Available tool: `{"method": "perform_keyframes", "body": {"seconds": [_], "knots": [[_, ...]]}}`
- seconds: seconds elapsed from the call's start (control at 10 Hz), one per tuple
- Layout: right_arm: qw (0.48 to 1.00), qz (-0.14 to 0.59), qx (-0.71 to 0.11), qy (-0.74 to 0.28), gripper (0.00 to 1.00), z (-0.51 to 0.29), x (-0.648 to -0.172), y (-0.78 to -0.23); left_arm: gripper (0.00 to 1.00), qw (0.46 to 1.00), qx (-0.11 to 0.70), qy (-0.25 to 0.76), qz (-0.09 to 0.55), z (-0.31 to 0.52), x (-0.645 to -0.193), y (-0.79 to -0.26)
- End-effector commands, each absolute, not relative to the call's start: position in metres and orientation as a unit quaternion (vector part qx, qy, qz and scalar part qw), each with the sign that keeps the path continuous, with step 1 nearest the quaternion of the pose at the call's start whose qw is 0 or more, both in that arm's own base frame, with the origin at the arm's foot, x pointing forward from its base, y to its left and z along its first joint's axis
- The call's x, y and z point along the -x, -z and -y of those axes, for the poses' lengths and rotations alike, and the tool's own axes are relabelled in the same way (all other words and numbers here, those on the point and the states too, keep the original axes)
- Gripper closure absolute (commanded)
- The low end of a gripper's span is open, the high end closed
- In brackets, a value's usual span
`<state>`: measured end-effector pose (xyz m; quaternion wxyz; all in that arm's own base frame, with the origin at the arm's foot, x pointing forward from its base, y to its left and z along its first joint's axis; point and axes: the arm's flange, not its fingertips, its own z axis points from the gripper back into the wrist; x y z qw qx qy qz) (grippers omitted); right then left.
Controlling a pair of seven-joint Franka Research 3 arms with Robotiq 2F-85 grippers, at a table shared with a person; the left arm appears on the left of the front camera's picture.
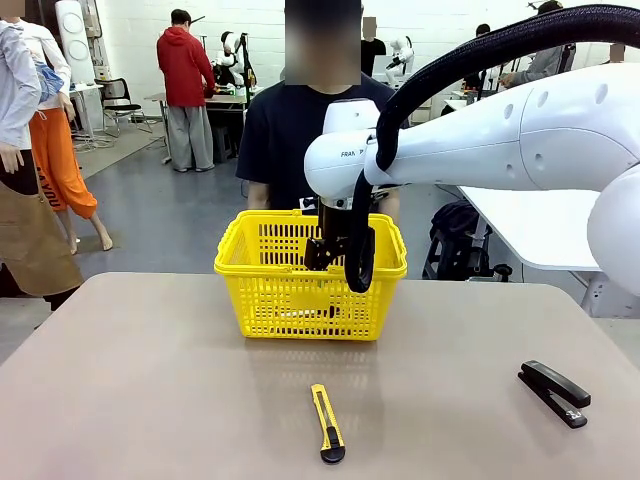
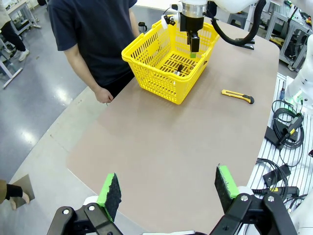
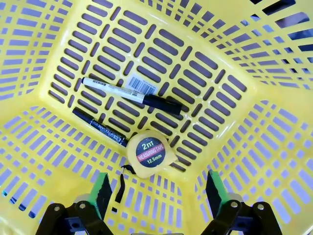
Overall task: Place the items the person wants into the basket.
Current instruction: Pick up the item the person points to and place it in the Market Basket.
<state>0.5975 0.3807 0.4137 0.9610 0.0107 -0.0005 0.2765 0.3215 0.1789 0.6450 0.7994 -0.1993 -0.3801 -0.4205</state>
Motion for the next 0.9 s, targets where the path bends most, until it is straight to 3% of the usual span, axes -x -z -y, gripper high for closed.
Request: {"method": "perform_keyframes", "body": {"seconds": [0.0,0.5,0.8], "knots": [[0.959,0.015,-0.005,-0.284,0.0,-0.374,-0.592,-0.421,0.0,0.795,0.198,0.422,0.388,-0.18,-0.322,-0.644],[0.974,0.085,-0.024,-0.21,0.0,-0.305,-0.511,-0.537,0.0,0.795,0.198,0.422,0.388,-0.18,-0.322,-0.644],[0.97,0.119,-0.067,-0.2,0.0,-0.227,-0.441,-0.563,0.0,0.795,0.198,0.422,0.388,-0.18,-0.322,-0.644]]}}
